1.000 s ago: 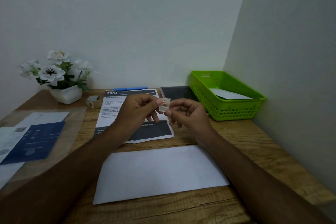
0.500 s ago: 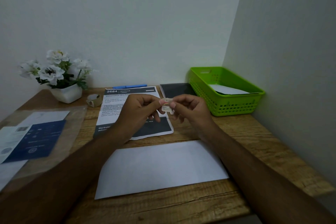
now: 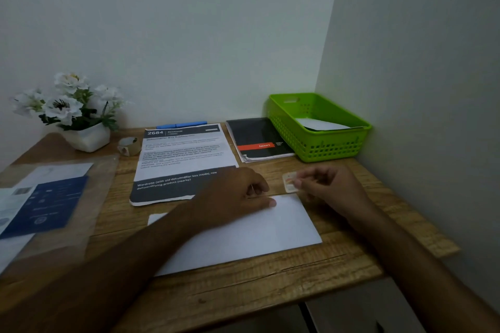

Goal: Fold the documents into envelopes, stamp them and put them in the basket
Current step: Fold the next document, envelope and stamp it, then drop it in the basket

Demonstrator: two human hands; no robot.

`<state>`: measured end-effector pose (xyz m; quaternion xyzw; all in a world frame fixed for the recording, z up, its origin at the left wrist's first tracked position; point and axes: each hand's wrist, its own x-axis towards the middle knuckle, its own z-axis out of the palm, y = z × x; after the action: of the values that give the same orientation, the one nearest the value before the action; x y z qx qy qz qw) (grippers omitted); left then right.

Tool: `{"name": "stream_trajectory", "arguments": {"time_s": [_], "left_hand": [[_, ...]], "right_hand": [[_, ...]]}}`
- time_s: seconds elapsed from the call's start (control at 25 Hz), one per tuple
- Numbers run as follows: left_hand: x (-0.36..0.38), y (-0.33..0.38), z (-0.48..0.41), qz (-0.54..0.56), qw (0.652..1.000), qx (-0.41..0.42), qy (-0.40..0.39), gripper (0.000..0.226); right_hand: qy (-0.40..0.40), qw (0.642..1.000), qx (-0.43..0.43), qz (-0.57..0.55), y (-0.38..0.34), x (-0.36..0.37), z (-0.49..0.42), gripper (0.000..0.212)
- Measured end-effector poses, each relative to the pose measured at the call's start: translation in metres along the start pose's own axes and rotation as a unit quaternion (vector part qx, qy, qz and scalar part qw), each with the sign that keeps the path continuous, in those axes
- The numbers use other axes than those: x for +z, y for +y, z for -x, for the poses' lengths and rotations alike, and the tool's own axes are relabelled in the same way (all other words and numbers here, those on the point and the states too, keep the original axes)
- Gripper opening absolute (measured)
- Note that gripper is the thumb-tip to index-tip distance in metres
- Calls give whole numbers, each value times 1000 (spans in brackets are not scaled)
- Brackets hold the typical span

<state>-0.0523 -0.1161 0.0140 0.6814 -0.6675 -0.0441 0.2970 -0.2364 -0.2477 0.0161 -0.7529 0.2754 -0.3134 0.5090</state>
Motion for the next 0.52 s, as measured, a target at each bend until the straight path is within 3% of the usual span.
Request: {"name": "stream_trajectory", "arguments": {"time_s": [0.2,0.36,0.52], "left_hand": [[14,13,-13,-67,996,-25,-54,55],[17,19,-24,8,990,-101,-99,47],[21,16,-26,68,988,-119,-69,25]], "right_hand": [[20,999,11,46,6,-5,24,12],[19,998,10,55,7,-3,25,10],[17,999,15,43,9,0,24,6]]}}
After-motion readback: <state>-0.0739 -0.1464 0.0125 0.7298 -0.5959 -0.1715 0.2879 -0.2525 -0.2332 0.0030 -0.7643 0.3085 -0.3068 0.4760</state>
